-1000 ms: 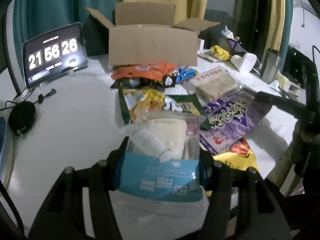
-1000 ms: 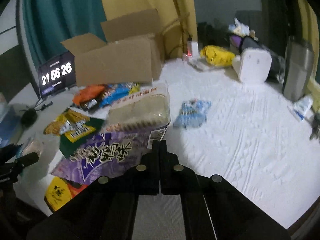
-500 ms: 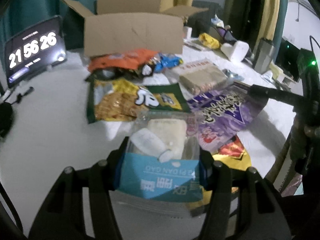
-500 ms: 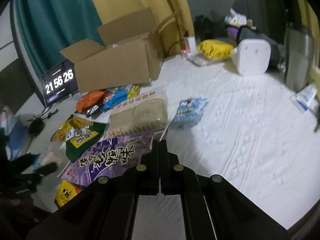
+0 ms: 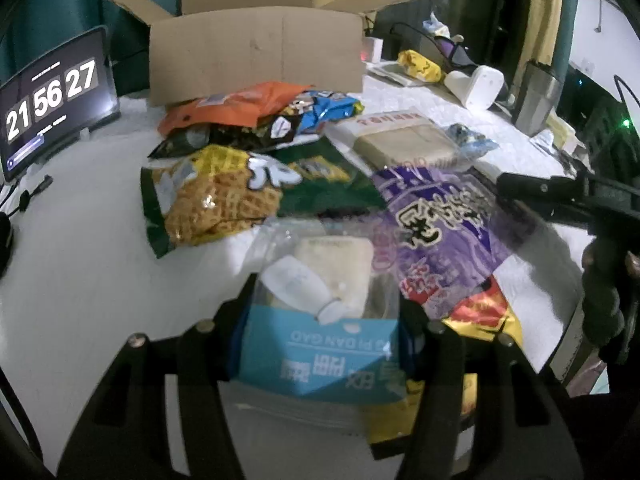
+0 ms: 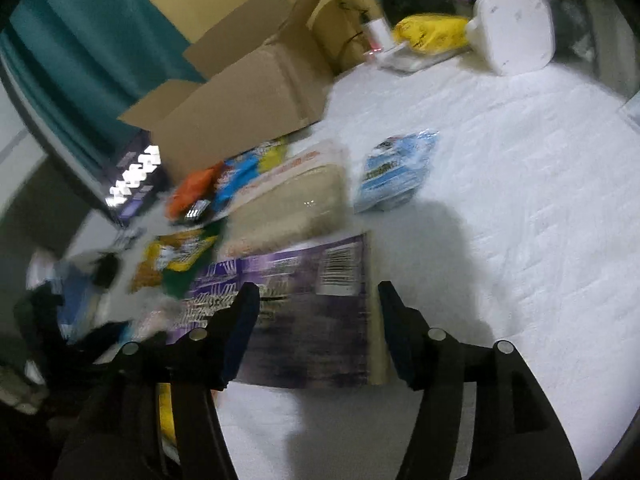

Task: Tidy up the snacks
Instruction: 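Lift the clear bag with the left gripper while the right gripper lifts the purple bag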

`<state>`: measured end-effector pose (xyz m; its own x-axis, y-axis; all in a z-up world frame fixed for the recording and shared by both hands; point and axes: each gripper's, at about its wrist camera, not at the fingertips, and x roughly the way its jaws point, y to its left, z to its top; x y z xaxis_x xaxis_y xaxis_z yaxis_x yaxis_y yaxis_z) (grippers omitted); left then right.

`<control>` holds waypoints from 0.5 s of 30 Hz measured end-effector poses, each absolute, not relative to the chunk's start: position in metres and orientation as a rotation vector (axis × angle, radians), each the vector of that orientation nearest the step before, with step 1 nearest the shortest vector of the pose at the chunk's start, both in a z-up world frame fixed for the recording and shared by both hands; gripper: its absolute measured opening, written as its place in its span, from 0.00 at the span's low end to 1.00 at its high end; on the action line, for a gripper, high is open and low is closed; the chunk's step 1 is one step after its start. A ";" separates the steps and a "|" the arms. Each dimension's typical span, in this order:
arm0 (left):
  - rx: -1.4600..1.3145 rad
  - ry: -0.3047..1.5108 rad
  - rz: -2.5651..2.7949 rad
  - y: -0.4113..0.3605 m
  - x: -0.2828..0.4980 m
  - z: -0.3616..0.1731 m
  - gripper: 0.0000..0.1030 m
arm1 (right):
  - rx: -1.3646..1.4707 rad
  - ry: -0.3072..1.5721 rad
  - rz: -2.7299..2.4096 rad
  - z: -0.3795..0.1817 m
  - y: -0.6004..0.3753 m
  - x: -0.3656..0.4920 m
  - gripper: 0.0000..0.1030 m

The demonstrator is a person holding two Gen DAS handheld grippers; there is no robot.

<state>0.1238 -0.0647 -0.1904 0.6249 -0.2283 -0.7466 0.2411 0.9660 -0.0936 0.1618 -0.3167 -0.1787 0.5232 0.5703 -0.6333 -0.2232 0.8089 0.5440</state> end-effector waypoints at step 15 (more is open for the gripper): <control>-0.002 0.838 -0.288 -0.060 0.123 -0.191 0.57 | 0.116 0.863 0.368 -0.173 -0.244 0.157 0.65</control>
<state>0.1227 -0.0598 -0.1913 0.6322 -0.2523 -0.7326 0.2510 0.9612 -0.1144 0.1572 -0.2444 -0.1730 0.5918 0.3614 -0.7206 -0.2689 0.9312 0.2462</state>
